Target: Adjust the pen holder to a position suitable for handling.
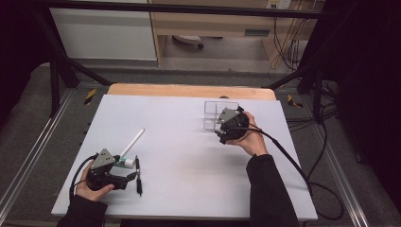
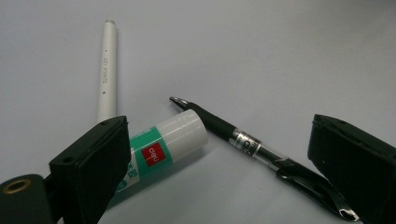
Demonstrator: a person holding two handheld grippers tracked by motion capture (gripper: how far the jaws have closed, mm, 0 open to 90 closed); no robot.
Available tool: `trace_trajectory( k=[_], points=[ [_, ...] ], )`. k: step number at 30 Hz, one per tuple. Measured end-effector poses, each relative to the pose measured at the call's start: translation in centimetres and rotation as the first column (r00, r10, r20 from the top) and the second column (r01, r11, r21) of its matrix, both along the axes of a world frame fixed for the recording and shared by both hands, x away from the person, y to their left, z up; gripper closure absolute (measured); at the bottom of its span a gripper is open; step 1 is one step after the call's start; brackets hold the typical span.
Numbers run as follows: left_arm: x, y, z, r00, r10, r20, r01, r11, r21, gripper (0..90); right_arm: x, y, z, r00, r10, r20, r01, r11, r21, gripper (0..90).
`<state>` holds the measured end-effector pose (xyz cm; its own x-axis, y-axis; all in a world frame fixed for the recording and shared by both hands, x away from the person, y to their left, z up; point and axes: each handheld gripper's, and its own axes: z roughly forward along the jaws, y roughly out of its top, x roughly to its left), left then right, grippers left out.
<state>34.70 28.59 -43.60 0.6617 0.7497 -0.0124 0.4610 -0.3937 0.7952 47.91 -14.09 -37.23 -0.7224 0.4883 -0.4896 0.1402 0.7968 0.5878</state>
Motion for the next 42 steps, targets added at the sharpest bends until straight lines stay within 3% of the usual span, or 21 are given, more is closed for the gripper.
trace_trajectory(
  k=[4,7,17,26,42],
  points=[
    [0.0,0.0,0.0,1.0,-0.001,0.0,0.001,1.0,0.002,5.7,0.8,0.3,-0.2,0.9999,0.011,0.005,-0.011,0.999,-0.04,23.1],
    [0.0,0.0,0.0,1.0,-0.002,0.001,0.002,1.0,-0.002,5.7,1.2,0.3,-0.3,0.9998,0.021,0.006,-0.021,0.999,-0.043,24.4],
    [0.0,0.1,0.0,1.0,-0.001,0.001,0.001,1.0,-0.003,5.9,3.0,0.5,-1.1,0.9978,0.066,0.001,-0.066,0.996,-0.063,42.5],
    [0.1,0.1,-0.1,1.0,0.0,0.0,0.0,1.0,-0.001,6.1,4.0,0.9,-1.7,0.9941,0.109,-0.004,-0.108,0.986,-0.126,55.4],
    [0.0,0.1,0.0,1.0,0.002,0.002,-0.002,1.0,-0.004,6.1,3.5,0.6,-1.2,0.9861,0.166,-0.01,-0.165,0.97,-0.18,73.7]
  ],
)
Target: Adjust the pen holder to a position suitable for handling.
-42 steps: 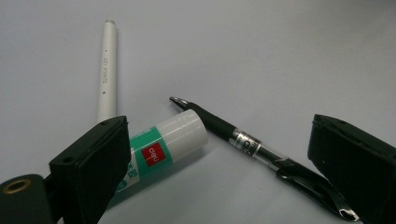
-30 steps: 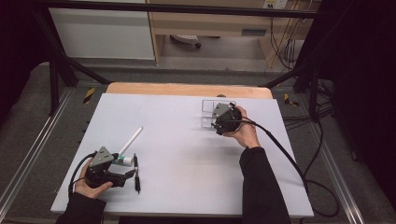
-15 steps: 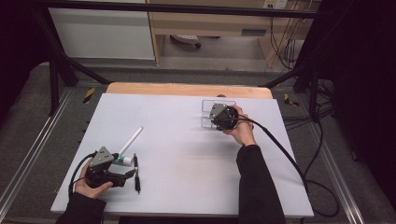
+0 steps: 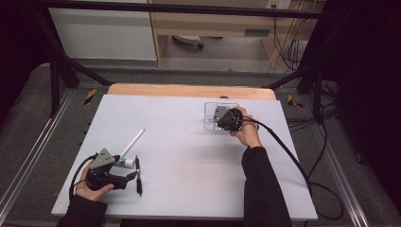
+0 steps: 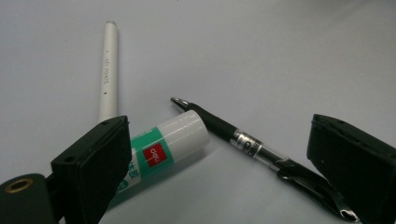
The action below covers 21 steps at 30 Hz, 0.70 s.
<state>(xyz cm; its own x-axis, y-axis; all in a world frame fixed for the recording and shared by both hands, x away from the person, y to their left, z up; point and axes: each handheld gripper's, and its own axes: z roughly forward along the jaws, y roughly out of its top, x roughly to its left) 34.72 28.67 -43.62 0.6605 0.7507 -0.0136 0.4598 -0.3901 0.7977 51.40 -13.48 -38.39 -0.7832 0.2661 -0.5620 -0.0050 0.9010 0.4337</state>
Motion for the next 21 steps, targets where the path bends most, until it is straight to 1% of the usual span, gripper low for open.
trace_trajectory(
  k=[1,3,6,7,9,11,12,14,18,19,21],
  points=[
    [0.0,0.0,0.0,1.0,-0.001,0.0,0.001,1.0,0.001,6.1,-0.1,0.0,0.1,1.0,0.009,-0.003,-0.009,1.0,-0.01,74.4],
    [0.0,0.0,0.0,1.0,0.0,0.0,0.0,1.0,0.0,6.2,-0.1,-0.1,0.1,0.9998,0.02,-0.003,-0.02,1.0,-0.014,75.2],
    [0.0,0.0,0.1,1.0,-0.001,0.003,0.001,1.0,-0.002,6.2,-0.5,0.0,0.1,0.9997,0.023,-0.011,-0.023,1.0,-0.021,77.3],
    [-0.1,0.0,0.1,1.0,-0.001,0.003,0.001,1.0,-0.002,6.2,-0.8,0.0,0.2,0.9988,0.047,-0.014,-0.048,0.998,-0.046,79.1],
    [-0.1,0.0,0.1,1.0,0.0,0.003,0.0,1.0,-0.002,6.2,-1.1,0.0,0.3,0.9978,0.064,-0.015,-0.065,0.996,-0.058,80.8],
    [0.0,0.0,0.1,1.0,0.0,0.002,0.0,1.0,-0.002,6.3,-1.3,0.0,0.3,0.9974,0.069,-0.017,-0.07,0.995,-0.065,81.7],
    [0.0,0.0,0.1,1.0,0.0,0.002,0.0,1.0,-0.001,6.3,-1.6,0.0,0.4,0.9962,0.084,-0.019,-0.086,0.993,-0.081,83.3],
    [0.0,0.0,0.1,1.0,-0.002,0.002,0.002,1.0,0.0,6.4,-1.8,0.0,0.6,0.995,0.097,-0.023,-0.099,0.991,-0.09,84.4],
    [-0.1,0.0,0.1,1.0,-0.002,0.004,0.002,1.0,-0.001,6.4,-2.2,0.1,0.6,0.9926,0.116,-0.036,-0.12,0.986,-0.117,86.3],
    [-0.1,0.0,0.1,1.0,-0.002,0.003,0.002,1.0,-0.002,6.4,-2.2,0.1,0.6,0.9926,0.116,-0.036,-0.12,0.986,-0.117,86.3],
    [-0.1,0.0,0.1,1.0,-0.001,0.003,0.001,1.0,-0.001,6.5,-2.4,0.2,0.5,0.991,0.128,-0.039,-0.132,0.982,-0.133,87.1]
  ],
)
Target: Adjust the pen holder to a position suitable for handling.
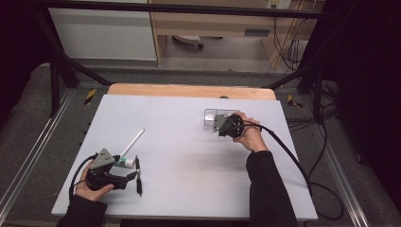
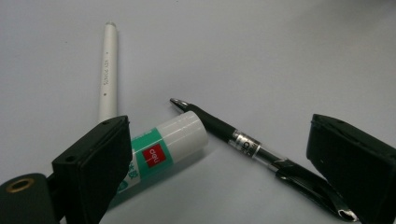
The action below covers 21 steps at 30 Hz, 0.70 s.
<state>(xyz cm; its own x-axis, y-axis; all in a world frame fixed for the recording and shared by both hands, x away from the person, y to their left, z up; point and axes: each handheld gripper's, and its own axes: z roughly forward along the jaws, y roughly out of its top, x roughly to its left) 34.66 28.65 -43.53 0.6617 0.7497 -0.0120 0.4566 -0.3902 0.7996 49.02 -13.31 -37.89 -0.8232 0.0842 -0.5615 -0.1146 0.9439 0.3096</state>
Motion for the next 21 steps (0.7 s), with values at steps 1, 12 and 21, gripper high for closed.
trace_trajectory(
  k=[1,12,21],
  points=[
    [0.0,0.0,0.0,1.0,0.0,0.0,0.0,1.0,0.0,6.5,-0.1,0.0,0.0,1.0,0.004,0.003,-0.004,1.0,-0.007,87.4],
    [0.0,0.1,0.0,1.0,0.001,0.0,-0.001,1.0,-0.001,6.6,-0.6,-0.1,0.3,0.9999,0.015,0.001,-0.015,0.999,-0.043,88.6],
    [0.0,0.0,0.0,1.0,0.0,-0.001,0.0,1.0,0.0,6.7,-2.2,0.4,1.9,0.9995,0.03,0.012,-0.03,0.999,-0.01,88.8]
  ],
)
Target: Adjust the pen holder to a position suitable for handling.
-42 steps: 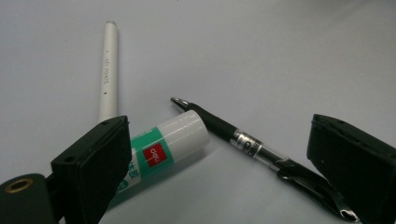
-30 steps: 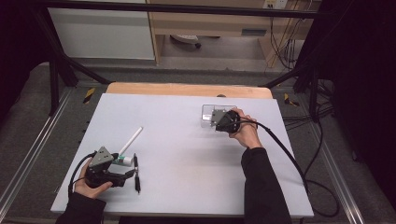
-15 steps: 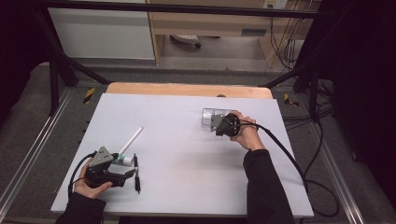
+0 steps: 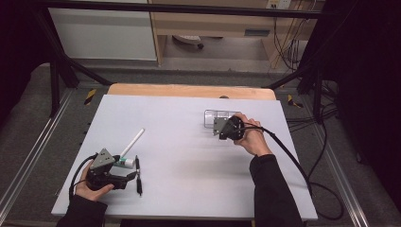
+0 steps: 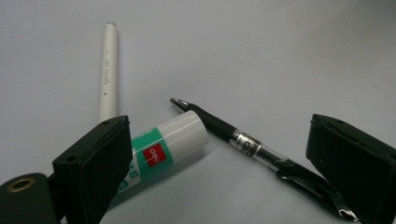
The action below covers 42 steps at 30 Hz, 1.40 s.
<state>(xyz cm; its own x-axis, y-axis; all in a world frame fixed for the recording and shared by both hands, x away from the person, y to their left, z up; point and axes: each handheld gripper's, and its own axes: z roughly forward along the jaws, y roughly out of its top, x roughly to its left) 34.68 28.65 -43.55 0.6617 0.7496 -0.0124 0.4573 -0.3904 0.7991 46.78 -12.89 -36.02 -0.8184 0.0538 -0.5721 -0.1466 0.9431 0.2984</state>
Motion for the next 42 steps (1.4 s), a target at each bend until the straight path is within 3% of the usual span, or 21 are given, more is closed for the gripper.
trace_trajectory(
  k=[6,12,18,27,42],
  points=[
    [0.0,-0.1,0.0,1.0,-0.001,0.0,0.001,1.0,0.002,6.7,-0.7,1.1,0.2,0.9999,0.005,-0.013,-0.005,1.0,0.0,88.6],
    [0.0,0.0,0.0,1.0,-0.002,0.0,0.002,1.0,0.001,6.7,-1.5,3.5,0.5,0.999,0.026,-0.037,-0.026,1.0,0.008,88.7],
    [0.0,0.0,0.1,1.0,0.0,0.002,0.0,1.0,-0.002,6.7,-1.9,5.7,0.6,0.9973,0.009,-0.073,-0.007,1.0,0.02,88.8],
    [0.0,0.0,0.1,1.0,-0.004,0.002,0.004,1.0,0.001,6.8,-2.3,8.1,0.3,0.9955,0.027,-0.09,-0.026,1.0,0.01,88.7],
    [-0.1,0.0,0.2,1.0,-0.003,0.004,0.004,1.0,-0.004,6.8,-2.3,9.8,0.0,0.9933,0.018,-0.114,-0.018,1.0,0.0,88.2]
  ],
)
